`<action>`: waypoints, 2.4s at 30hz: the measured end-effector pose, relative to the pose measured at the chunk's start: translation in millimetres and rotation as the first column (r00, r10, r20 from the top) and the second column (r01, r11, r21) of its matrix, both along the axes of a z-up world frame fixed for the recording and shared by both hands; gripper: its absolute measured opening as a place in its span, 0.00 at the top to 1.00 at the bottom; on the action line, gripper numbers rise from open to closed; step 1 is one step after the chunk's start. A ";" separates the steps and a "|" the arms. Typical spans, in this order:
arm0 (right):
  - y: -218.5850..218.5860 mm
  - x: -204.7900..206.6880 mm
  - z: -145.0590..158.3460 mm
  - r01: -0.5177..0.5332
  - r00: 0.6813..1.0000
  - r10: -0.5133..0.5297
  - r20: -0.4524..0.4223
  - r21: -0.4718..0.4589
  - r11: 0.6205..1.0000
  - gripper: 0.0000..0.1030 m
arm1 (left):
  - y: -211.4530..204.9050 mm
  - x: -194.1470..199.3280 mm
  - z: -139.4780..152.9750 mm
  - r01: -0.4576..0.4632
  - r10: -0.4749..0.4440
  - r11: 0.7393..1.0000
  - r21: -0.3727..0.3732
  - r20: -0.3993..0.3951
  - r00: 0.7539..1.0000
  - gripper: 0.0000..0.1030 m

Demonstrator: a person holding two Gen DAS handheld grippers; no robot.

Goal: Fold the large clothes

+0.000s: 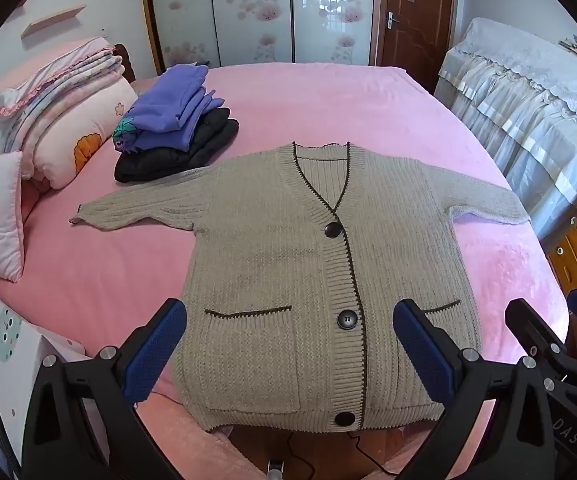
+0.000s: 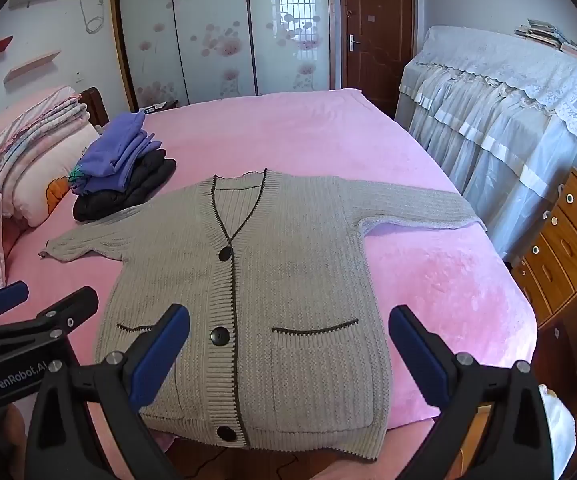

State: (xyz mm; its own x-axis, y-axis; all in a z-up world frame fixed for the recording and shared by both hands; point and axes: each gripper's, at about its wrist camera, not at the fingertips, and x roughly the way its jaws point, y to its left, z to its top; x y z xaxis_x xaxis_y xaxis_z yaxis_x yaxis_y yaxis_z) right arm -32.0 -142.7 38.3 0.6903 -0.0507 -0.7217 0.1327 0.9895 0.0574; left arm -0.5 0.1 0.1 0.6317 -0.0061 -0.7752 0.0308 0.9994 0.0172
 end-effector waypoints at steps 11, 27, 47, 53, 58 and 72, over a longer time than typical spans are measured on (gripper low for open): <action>-7.2 0.5 -3.8 0.000 1.000 0.000 -0.009 0.016 1.000 0.02 | -0.3 -4.2 -3.5 0.021 -0.021 1.000 -0.001 0.007 1.000 0.01; -17.1 -5.1 -1.4 0.003 1.000 -0.003 -0.006 0.042 0.999 0.02 | -7.1 -5.6 -4.5 0.028 -0.029 0.999 -0.039 -0.025 0.999 0.01; -23.4 -9.8 -5.5 0.000 1.000 0.000 0.001 0.075 0.997 0.02 | -6.2 -7.6 -7.0 0.028 -0.029 0.998 -0.048 -0.025 0.999 0.01; -25.3 -9.5 -6.6 -0.005 1.000 0.005 0.005 0.083 0.997 0.02 | -9.4 -10.2 -7.8 0.052 -0.054 0.997 -0.063 -0.025 0.998 0.03; -24.9 -9.7 -7.1 -0.005 1.000 0.004 0.005 0.083 0.997 0.02 | -13.4 -10.5 -7.5 0.064 -0.065 0.997 -0.046 -0.021 0.998 0.03; -35.3 -8.5 -7.4 0.001 1.000 -0.003 0.019 0.103 0.995 0.02 | -20.0 -7.6 -9.7 0.072 -0.073 0.997 -0.036 -0.029 0.997 0.03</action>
State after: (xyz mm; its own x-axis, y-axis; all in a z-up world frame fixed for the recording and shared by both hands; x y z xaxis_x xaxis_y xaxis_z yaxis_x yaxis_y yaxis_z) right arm -40.5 -178.0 30.9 0.7042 0.0223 -0.7096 0.1321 0.9779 0.1618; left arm -8.1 -19.9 -9.6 0.6047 -0.0790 -0.7925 0.1036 0.9944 -0.0201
